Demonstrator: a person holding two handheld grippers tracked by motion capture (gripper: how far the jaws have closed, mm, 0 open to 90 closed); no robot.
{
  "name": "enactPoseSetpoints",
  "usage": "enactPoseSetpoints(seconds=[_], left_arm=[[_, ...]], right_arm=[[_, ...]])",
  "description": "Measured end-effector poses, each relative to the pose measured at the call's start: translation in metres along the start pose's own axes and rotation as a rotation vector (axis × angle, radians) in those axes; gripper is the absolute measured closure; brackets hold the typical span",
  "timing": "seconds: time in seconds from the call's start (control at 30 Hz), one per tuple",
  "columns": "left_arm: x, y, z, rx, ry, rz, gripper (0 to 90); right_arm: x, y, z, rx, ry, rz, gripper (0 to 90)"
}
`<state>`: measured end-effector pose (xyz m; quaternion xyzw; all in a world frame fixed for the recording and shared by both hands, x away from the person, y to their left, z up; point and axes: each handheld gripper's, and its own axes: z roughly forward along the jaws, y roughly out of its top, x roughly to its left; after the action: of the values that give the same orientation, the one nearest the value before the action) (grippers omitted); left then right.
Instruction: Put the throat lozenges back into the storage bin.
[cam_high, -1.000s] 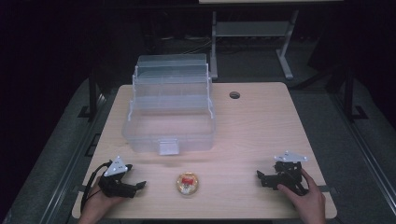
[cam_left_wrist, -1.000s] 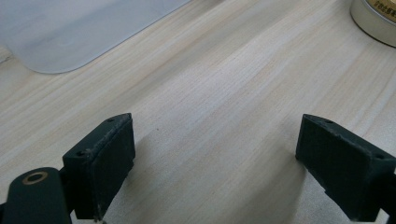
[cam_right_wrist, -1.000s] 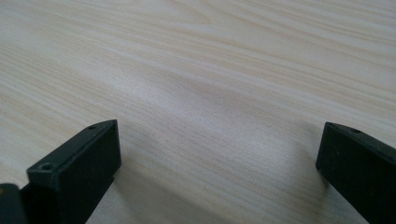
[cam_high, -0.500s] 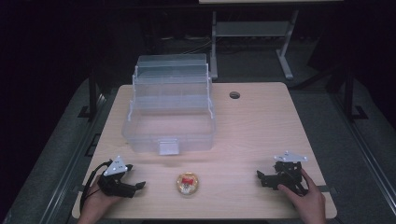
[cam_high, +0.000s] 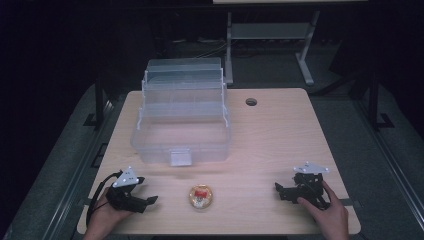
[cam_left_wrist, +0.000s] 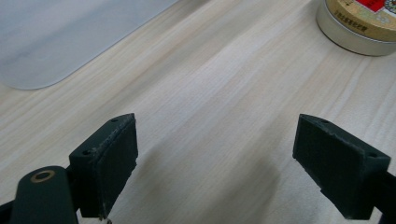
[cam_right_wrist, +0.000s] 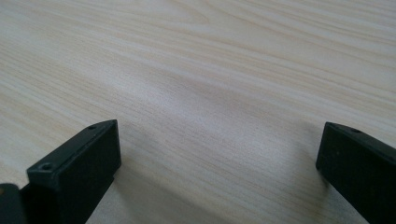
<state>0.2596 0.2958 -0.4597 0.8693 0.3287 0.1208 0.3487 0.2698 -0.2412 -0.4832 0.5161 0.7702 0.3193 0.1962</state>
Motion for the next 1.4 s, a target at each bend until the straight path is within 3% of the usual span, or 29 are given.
enactPoseSetpoints(seconds=[0.27, 0.47, 1.0, 1.4], left_arm=[[-0.004, 0.008, 0.001, 0.019, -0.018, 0.013, 13.5], [-0.008, 0.016, 0.0, -0.002, -0.041, 0.017, 13.5], [-0.022, 0.033, 0.006, 0.054, -0.086, 0.068, 13.7], [-0.025, 0.045, 0.005, 0.056, -0.108, 0.077, 13.7]], right_arm=[[0.0, 0.0, 0.0, -0.001, 0.001, -0.003, 0.0], [0.0, 0.0, 0.0, -0.001, 0.001, -0.003, 0.0], [0.0, 0.0, 0.0, -0.001, 0.001, -0.003, 0.0], [0.0, 0.0, 0.0, -0.001, 0.002, -0.002, 0.0]])
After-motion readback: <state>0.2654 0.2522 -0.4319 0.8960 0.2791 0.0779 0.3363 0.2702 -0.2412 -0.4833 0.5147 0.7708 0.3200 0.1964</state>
